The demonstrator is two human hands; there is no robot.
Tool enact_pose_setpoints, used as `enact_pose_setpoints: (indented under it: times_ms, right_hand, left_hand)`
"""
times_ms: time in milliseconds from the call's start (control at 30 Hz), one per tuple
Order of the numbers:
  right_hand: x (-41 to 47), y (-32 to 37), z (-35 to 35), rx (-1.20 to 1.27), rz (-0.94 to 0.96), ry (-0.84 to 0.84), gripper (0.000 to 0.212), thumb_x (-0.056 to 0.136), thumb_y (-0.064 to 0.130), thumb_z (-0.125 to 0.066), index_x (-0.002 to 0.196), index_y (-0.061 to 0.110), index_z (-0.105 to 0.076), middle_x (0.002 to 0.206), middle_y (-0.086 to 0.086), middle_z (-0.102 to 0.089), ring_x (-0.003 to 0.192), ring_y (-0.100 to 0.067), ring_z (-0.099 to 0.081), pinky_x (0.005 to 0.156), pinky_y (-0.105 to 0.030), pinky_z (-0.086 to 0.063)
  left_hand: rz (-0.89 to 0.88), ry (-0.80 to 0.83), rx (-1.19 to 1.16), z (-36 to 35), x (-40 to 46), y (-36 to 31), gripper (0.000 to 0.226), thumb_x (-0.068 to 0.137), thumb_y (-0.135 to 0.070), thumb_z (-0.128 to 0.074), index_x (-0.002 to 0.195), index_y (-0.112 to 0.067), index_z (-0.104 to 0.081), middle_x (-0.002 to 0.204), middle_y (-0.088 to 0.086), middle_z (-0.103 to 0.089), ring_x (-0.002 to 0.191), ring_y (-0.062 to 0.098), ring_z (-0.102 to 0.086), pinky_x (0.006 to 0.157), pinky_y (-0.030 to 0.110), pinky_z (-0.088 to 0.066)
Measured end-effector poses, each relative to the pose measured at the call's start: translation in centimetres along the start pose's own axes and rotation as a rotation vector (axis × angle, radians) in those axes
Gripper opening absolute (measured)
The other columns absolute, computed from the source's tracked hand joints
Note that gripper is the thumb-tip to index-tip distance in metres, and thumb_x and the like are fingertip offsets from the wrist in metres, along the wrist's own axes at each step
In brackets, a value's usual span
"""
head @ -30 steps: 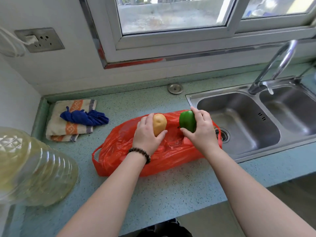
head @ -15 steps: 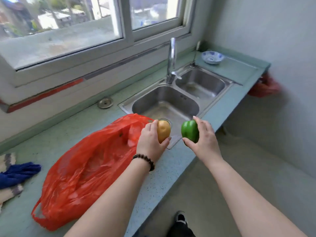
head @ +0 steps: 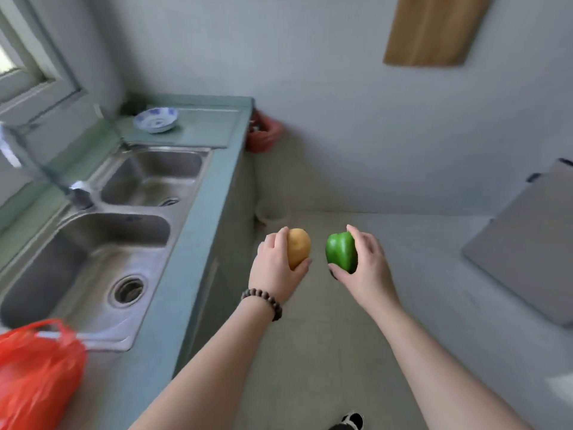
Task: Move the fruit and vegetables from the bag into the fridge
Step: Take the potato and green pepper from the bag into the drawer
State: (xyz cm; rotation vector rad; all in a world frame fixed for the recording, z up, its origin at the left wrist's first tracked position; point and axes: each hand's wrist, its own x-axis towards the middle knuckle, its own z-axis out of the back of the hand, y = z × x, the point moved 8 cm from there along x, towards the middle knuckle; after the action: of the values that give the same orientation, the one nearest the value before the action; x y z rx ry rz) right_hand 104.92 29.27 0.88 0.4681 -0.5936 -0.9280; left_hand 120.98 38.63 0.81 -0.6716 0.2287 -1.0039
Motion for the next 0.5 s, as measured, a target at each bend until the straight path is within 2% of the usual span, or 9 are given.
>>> enact_pose_setpoints:
  times_ms: [300, 500]
  right_hand:
    - [4.8, -20.2, 14.3, -0.050, -0.263, -0.243, 0.081, 0.069, 0.031, -0.079, 0.138, 0.022, -0.038, 0.125, -0.007, -0.046, 0.120, -0.023, -0.044, 0.090, -0.032, -0.042]
    - [5.9, -30.2, 23.9, -0.111, -0.398, -0.393, 0.080, 0.070, 0.031, -0.077, 0.138, 0.023, -0.037, 0.123, -0.003, -0.045, 0.118, -0.022, -0.045, 0.086, -0.031, -0.044]
  left_hand:
    - [-0.273, 0.196, 0.020, -15.8, 9.5, -19.7, 0.076, 0.082, -0.049, -0.062, 0.142, -0.017, -0.029, 0.136, 0.001, -0.042, 0.124, 0.023, -0.040, 0.095, 0.033, -0.042]
    - [-0.403, 0.301, -0.029, -24.6, 13.2, -31.4, 0.077, 0.081, -0.050, -0.063, 0.143, -0.018, -0.029, 0.138, 0.000, -0.042, 0.126, 0.022, -0.040, 0.097, 0.034, -0.042]
